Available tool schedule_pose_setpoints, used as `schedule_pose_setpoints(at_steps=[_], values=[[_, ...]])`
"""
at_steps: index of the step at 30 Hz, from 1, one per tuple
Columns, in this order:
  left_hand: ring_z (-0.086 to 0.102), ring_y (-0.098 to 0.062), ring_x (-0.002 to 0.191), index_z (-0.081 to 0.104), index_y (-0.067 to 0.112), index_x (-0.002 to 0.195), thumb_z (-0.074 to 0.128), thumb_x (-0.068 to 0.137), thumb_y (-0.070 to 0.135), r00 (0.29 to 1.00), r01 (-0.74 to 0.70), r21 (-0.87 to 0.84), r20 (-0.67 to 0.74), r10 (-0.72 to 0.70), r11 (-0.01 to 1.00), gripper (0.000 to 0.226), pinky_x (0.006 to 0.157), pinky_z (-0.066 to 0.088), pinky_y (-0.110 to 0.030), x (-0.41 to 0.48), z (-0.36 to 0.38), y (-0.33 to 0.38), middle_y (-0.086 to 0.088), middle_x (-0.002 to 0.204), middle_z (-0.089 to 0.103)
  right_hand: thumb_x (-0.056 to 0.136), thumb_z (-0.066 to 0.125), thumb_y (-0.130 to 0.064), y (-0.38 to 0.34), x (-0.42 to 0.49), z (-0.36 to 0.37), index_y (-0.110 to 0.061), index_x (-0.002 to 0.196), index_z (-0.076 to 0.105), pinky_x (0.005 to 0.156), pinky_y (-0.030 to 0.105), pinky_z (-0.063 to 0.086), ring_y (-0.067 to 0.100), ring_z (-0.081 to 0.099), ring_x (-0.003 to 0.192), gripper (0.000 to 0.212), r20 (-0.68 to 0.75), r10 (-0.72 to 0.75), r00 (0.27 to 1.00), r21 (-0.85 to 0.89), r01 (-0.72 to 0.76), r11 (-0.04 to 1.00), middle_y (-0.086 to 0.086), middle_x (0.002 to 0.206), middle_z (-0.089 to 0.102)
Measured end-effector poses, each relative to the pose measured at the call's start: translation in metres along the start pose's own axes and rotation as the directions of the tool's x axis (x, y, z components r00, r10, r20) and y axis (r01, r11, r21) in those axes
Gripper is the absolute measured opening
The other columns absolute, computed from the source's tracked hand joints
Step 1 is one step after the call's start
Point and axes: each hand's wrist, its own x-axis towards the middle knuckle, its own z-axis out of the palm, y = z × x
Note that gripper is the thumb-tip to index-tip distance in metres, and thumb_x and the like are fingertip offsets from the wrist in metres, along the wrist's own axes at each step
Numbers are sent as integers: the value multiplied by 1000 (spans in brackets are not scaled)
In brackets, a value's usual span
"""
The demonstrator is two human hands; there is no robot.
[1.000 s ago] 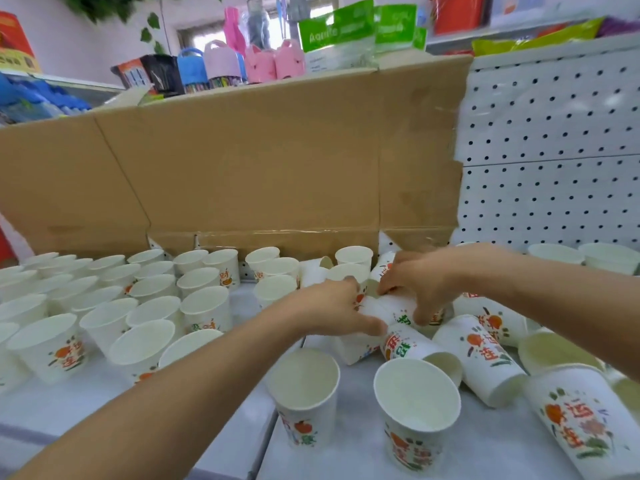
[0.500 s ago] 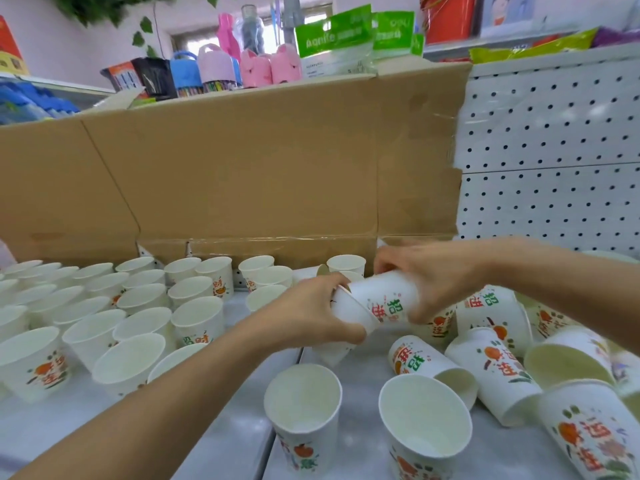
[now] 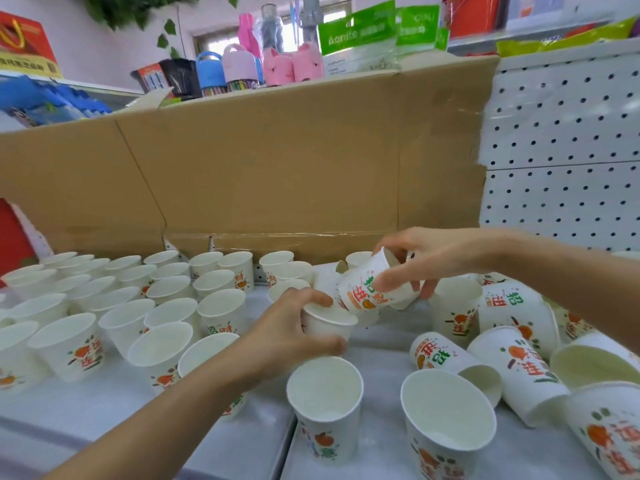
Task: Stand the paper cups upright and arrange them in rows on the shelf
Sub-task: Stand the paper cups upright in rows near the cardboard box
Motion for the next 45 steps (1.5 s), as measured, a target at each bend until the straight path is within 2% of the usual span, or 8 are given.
schedule_pose_setpoints(at_steps=[9,17,21,24,31,37,41,45], values=[[49,-6,115,45,42,123,82,72,40,991,-17,299,134,-25,954,63,99,43,-24,5,-10,-6,17,131,45,69,61,-76,-11,11,27,-36,143,31,103,37,41,15,45,126,90,125,209,970,-445,-133,885,-12,145,42],[50,7,110,62,36,112,67,89,23,983,-170,375,136,127,911,28,93,45,-21,14,-68,22,24,111,54,73,39,-82,-24,11,13,-29,128,56,93,35,49,7,57,103,78,59,126,990,-435,-88,896,-13,122,59],[54,6,94,62,29,119,60,93,21,982,-180,471,44,181,864,28,77,41,-11,53,-86,14,22,113,59,87,50,-63,-20,33,2,-26,100,69,66,32,55,8,62,70,44,-145,-35,989,-378,-23,926,-9,84,68],[56,-5,104,57,25,129,58,92,13,985,-166,596,137,104,786,39,87,43,-18,81,-81,-3,15,124,61,92,55,-43,-20,58,6,-28,89,67,54,27,42,10,56,63,20,-218,-85,972,-424,-16,905,-13,70,58],[56,-15,99,58,33,123,55,89,15,978,-182,736,205,41,652,38,82,47,-29,100,-77,-27,8,110,63,92,49,-19,-7,117,18,-29,106,68,79,36,50,21,58,98,25,-226,-169,959,-493,37,869,-5,107,62],[56,-19,103,56,36,123,52,89,16,983,-162,828,185,11,537,40,86,48,-32,99,-91,-40,7,113,63,83,53,2,-11,148,16,-17,75,58,50,24,29,17,44,65,22,-159,-111,981,-549,6,836,-8,70,45],[56,-15,104,51,37,129,63,86,26,980,-113,776,191,-60,621,45,90,49,-34,96,-95,-48,9,118,61,76,52,7,-15,158,18,-5,80,64,53,28,34,19,42,64,18,-76,-21,997,-523,-22,852,16,79,60],[55,-14,108,48,36,132,68,84,33,983,-113,711,184,-28,694,52,91,47,-31,92,-95,-46,12,122,57,85,60,-3,-14,157,19,-18,109,70,67,28,44,18,59,89,30,-97,-70,993,-551,5,835,-3,108,68]])
